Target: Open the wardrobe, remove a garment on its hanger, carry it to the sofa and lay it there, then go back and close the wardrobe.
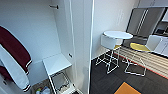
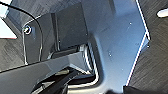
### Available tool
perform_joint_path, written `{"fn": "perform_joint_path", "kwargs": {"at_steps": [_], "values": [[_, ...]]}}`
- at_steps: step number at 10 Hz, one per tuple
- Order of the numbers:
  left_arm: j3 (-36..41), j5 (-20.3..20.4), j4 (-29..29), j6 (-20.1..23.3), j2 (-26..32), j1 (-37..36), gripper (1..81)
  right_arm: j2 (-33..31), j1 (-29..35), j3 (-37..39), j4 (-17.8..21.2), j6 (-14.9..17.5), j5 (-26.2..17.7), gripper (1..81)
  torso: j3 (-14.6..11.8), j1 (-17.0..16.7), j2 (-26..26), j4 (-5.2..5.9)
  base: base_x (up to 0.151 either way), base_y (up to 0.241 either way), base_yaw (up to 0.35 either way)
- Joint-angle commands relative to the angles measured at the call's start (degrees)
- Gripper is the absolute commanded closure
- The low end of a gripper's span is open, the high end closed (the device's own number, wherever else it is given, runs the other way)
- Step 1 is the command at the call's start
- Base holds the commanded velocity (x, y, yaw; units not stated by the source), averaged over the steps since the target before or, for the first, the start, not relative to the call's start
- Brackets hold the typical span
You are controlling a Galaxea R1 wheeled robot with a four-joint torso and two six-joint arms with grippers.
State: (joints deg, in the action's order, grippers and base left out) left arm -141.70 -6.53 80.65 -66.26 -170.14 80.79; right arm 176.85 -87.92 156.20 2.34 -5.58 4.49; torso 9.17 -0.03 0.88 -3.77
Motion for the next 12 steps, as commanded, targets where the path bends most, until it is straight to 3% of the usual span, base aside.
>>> {"fn": "perform_joint_path", "kwargs": {"at_steps": [1, 12], "values": [[0.6, -2.3, 0.8, 0.1, -0.2, -2.4, 1.0, 0.3, 1.7, 0.0, -0.1, 0.2, -3.5, 1.0, 0.0, 0.0, 0.0, 0.00, 0.000, 0.000, 0.299], [0.6, -2.3, 1.6, 0.1, -0.6, -2.3, 1.0, 0.1, 1.6, 0.1, -0.1, 0.2, -3.4, 1.0, 0.0, 0.0, 0.0, 0.00, 0.000, 0.000, 0.262]]}}
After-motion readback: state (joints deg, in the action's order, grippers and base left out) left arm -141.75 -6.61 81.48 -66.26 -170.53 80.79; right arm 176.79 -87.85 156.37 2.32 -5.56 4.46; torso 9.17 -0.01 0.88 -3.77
